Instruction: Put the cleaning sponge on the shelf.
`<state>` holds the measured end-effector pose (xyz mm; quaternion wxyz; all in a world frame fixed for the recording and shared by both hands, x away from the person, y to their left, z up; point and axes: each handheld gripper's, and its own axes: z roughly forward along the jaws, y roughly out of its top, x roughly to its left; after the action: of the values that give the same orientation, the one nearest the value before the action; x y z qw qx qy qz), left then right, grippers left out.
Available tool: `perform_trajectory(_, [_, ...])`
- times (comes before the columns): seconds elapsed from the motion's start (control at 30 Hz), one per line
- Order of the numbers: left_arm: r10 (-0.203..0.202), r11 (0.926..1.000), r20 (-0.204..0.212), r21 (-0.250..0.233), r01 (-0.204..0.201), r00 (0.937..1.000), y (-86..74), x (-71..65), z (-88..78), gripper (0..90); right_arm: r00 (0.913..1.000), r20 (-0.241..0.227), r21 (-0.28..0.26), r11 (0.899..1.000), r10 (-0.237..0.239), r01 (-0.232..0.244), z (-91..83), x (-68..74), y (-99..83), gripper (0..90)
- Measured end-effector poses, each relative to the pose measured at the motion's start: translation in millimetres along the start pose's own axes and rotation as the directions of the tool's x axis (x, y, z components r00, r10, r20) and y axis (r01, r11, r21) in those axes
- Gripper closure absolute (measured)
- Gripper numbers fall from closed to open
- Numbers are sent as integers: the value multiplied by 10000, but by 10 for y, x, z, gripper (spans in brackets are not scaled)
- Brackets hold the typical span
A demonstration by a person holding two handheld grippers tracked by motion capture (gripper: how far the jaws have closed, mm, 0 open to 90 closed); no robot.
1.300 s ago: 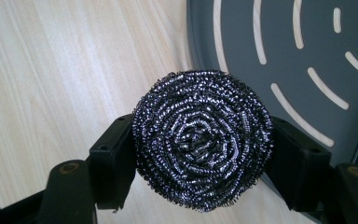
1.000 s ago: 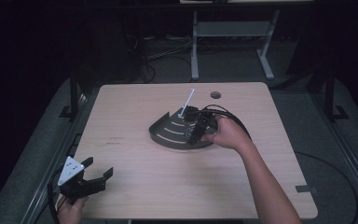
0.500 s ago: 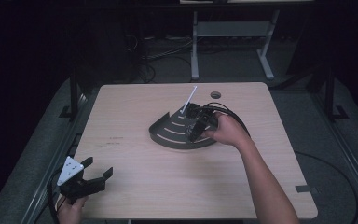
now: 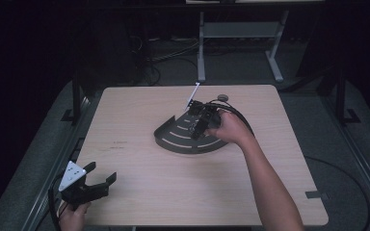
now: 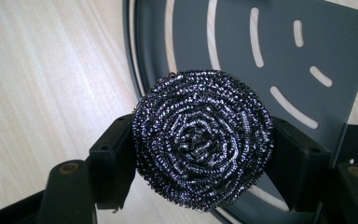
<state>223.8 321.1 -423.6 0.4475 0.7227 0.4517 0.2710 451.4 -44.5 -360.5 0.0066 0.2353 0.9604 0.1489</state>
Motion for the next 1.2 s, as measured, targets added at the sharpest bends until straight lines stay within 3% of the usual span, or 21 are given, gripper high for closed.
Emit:
perform_trajectory(0.73, [49,10000,1,38,-49,10000,0,-10,8,133,9974,-68,150,9973,723,-722,350,-196,15,301])
perform_trajectory(1.2, [50,10000,6,60,-50,10000,-2,-7,11,133,9949,-14,232,9946,1010,-1009,463,-291,20,301])
